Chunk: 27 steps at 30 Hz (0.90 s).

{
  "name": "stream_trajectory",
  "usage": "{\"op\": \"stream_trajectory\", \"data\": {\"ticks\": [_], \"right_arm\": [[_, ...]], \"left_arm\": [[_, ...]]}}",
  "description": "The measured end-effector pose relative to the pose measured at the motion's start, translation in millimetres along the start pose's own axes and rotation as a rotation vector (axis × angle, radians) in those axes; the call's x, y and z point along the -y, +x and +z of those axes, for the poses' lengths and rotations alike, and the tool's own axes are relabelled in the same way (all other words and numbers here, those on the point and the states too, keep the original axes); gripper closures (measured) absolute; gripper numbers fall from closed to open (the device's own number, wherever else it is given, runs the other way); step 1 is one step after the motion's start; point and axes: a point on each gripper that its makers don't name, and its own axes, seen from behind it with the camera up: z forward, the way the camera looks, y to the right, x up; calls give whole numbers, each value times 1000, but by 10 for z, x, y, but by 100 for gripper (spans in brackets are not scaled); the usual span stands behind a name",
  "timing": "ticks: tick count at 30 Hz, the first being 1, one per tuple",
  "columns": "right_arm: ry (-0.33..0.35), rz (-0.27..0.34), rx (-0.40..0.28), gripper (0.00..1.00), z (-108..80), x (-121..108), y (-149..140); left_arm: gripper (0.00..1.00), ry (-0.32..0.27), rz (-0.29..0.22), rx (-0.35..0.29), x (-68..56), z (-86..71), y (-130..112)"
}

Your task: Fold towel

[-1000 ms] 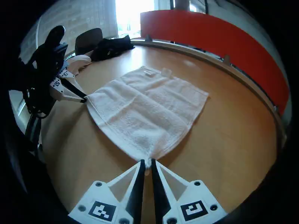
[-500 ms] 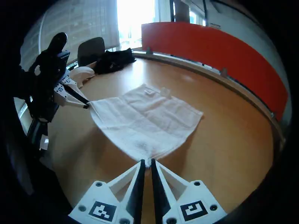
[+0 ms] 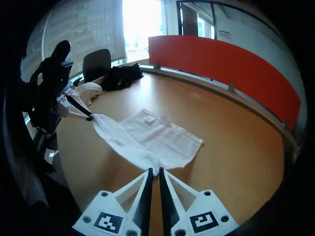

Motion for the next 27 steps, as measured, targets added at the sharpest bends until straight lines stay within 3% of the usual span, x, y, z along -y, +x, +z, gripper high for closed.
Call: {"op": "stream_trajectory", "data": {"ticks": [16,27], "right_arm": [[3,7,-2,88,-310,51,83],[10,-4,3,88,-272,44,95]], "left_arm": [[85,-35,-46,26,-237,-262,19],[85,-29,-37,28,-224,-243,39]]}}
